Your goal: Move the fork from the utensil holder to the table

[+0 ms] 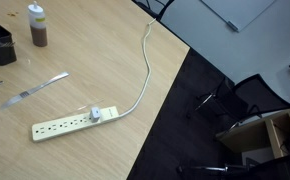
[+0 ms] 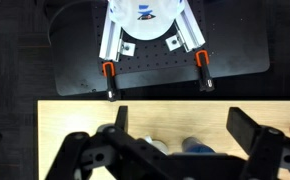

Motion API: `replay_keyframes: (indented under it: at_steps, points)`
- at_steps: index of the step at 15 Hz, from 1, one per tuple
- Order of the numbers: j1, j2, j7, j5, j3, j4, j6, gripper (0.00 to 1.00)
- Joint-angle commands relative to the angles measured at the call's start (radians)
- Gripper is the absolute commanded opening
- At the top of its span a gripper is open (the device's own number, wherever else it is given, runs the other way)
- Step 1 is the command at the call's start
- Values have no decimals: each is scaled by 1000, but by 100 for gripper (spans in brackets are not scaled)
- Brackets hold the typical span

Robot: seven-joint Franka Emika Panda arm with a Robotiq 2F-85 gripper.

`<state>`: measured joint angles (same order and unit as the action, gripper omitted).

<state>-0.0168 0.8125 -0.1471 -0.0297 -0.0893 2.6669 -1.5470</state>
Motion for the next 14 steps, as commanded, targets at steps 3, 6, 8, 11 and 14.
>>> replay_keyframes:
  at_steps: [3, 6, 8, 11, 14]
  points:
    - [60, -177, 66, -90, 17, -20, -164, 100]
    - [90, -305, 94, -125, 6, -44, -297, 100]
    - [89, -261, 65, -109, 3, -14, -275, 100]
    - [88, -251, 65, -109, 4, -14, -270, 100]
    - [88, -235, 65, -109, 4, -11, -267, 100]
